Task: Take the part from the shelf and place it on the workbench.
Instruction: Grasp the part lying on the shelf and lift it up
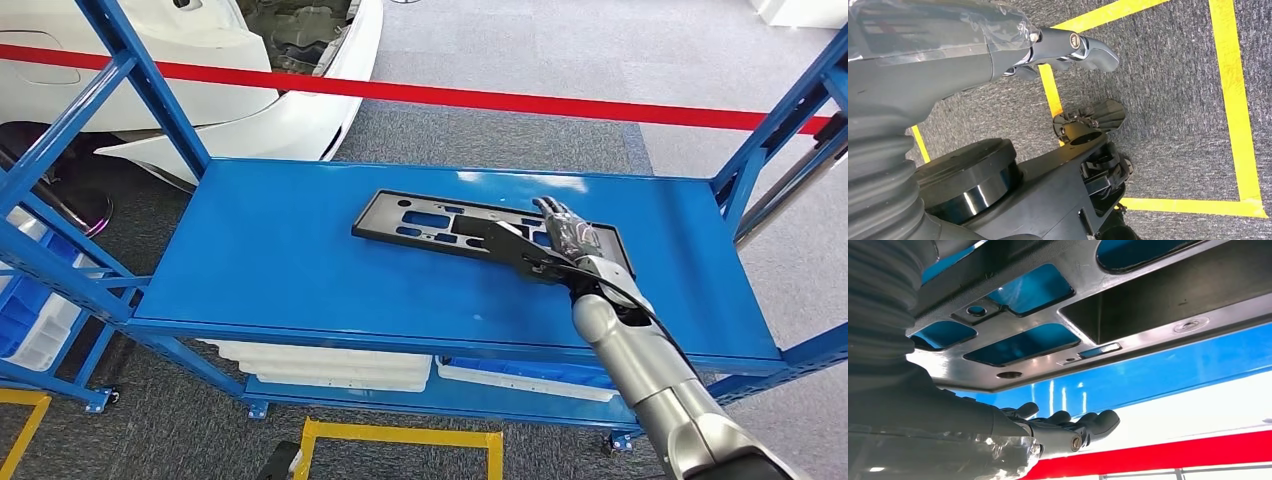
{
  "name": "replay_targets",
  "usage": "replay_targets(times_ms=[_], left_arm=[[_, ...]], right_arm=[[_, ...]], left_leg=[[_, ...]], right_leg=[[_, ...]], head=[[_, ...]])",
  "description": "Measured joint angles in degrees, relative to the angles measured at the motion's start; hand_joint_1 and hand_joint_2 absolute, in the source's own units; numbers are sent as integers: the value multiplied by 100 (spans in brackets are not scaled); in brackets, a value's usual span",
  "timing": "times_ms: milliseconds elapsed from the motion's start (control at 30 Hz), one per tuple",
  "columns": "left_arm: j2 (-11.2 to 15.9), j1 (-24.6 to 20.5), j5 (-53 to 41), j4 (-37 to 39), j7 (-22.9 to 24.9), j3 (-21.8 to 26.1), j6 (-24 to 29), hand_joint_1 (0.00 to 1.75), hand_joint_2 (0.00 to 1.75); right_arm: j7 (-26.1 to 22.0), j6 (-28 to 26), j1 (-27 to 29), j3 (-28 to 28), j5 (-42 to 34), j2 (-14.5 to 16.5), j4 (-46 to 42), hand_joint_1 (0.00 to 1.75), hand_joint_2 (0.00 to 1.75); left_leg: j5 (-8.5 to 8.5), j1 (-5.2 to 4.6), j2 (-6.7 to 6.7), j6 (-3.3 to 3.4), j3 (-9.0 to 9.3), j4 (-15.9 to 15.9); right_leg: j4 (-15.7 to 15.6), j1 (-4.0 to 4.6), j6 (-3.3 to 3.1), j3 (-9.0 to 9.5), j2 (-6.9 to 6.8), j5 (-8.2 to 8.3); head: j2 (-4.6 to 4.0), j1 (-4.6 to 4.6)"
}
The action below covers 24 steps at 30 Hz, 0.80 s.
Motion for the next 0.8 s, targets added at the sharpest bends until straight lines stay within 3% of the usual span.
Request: replay_targets(times_ms=[500, 800], left_arm=[[0, 0, -56, 2, 4, 0, 0, 0, 175], [0, 1, -111, 2, 0, 0, 0, 0, 175]], right_arm=[[114, -23, 19, 0, -81, 23, -41, 0, 175], [232, 244, 106, 0, -256, 23, -224, 0, 175]], left_leg=[[0, 0, 0, 0, 0, 0], [0, 0, 0, 0, 1, 0]], right_leg=[[0, 0, 0, -1, 0, 0], [0, 0, 0, -2, 1, 0]], head=[[0, 0], [0, -1]])
